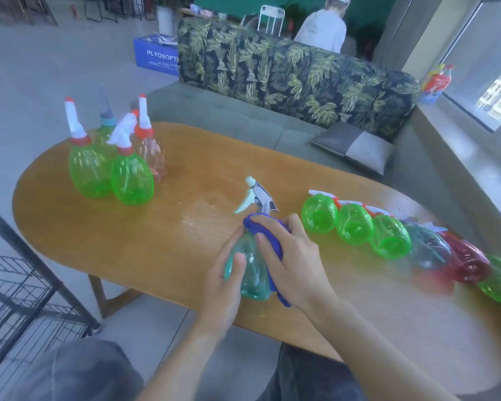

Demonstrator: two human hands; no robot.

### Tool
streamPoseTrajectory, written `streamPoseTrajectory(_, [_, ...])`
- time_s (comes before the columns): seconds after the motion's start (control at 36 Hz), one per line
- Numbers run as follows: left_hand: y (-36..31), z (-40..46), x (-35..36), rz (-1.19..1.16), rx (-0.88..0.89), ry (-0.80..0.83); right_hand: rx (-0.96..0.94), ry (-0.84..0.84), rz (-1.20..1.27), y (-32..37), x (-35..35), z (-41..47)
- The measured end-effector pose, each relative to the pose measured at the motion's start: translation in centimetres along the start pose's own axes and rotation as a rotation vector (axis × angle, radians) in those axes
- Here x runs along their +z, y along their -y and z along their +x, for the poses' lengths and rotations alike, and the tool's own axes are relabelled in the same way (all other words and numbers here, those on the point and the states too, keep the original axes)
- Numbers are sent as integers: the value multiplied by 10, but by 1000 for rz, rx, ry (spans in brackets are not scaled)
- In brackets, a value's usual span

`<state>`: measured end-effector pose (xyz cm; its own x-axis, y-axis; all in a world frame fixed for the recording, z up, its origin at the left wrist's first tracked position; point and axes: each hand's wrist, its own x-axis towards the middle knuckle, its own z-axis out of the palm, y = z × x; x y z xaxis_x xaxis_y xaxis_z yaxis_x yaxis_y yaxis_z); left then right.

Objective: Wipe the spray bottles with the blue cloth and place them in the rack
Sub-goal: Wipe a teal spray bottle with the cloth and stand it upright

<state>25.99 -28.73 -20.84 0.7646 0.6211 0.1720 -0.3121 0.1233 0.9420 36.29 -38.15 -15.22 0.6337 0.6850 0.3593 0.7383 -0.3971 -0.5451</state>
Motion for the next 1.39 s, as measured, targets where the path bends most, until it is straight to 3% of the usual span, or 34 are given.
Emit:
streamPoseTrajectory(0.28, [9, 3, -3, -48, -46, -44, -325, 61, -60, 0, -1, -23])
streamPoseTrajectory(0.42, [8, 1, -4, -22, -58, -31, -357, 108, -28, -5, -9, -37])
streamPoseTrajectory(0.56, [5, -1, -4, -86, -76, 3, -378, 286, 12, -9, -22, -48])
streamPoseTrajectory(0.61, [4, -2, -3, -94, -86, 9, -353, 251, 93, -9, -28, -47])
streamPoseTrajectory(0.75, [5, 0, -1, -69, -72, 11, -185, -40, 165, -5, -30, -21])
streamPoseTrajectory(0.92, [0, 0, 2, -80, -49, 16, 16, -50, 25, 1, -1, 2])
streamPoseTrajectory(1.03, [-1, 1, -2, -111, -76, -15, -148, -55, -19, 3, 8, -15])
streamPoseTrajectory(1.31, [0, 2, -7, -139, -147, 10, -647, 112, -199, -23, -8, -55])
streamPoseTrajectory(1.39, [0, 1, -4, -96, -108, 21, -520, 8, -81, -20, -17, -47])
